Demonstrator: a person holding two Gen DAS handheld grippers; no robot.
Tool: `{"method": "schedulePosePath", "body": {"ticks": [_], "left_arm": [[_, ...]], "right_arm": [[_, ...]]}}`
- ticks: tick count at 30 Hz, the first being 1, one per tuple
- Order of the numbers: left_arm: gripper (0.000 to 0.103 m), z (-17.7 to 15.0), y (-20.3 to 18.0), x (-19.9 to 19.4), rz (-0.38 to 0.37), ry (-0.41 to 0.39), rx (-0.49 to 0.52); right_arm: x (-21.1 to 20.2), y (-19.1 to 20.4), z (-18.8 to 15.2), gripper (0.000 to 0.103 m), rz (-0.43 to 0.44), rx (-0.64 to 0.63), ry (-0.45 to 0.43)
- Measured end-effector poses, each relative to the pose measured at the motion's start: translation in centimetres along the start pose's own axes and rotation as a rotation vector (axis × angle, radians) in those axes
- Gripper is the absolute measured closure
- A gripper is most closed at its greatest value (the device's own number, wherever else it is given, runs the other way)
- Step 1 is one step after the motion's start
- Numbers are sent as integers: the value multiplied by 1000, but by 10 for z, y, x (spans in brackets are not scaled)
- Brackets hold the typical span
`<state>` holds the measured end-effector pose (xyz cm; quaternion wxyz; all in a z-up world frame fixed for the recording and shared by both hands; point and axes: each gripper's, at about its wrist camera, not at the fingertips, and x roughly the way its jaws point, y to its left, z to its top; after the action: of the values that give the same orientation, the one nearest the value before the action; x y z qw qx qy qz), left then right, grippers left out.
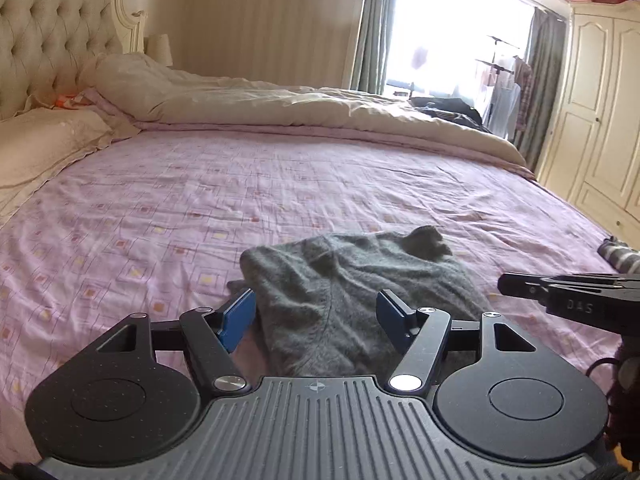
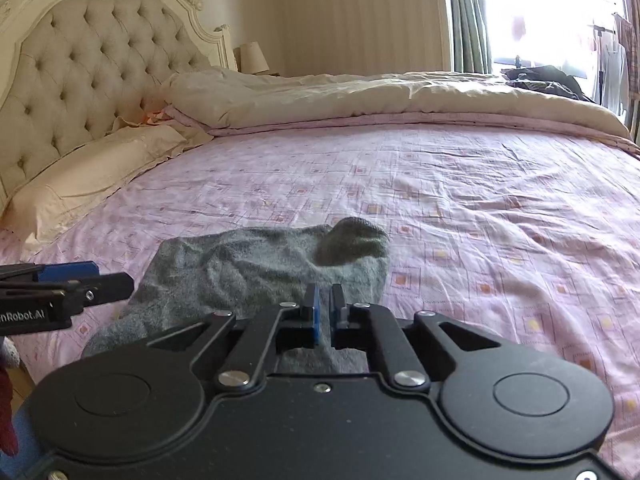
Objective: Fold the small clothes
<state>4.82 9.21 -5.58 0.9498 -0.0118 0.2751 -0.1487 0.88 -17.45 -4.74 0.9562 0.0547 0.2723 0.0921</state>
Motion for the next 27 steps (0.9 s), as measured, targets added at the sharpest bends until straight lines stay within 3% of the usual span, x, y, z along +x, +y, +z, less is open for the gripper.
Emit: {"method": "schedulePosePath", "body": {"ticks": [4,6,8,11,15,22,24,27], "left_arm": [[38,-12,-8,26,21,26,31],[38,-19,-6,39,41,74,35],[36,-33,2,56,54,152,30],[30,-42,17,58,24,153,-57],[27,-43,17,55,32,154,-47],[20,-47,23,52,25,156,-83],[20,-46,22,51,26,159,-79],[18,-46,23,51,29,160,-83]], "right_arm": [[34,2,-7,91,8,-24,59],[52,-4,-17,95,-9,-16,104],[54,-9,-23,100,-1,-1,86],[47,-8,-15,101,-6,-8,102],[40,-3,3,90,7,-25,63],[106,-20,24,91,-35,-31,178],[117,-29,31,91,-59,-19,178],[115,-37,39,84,-87,-13,153]]}}
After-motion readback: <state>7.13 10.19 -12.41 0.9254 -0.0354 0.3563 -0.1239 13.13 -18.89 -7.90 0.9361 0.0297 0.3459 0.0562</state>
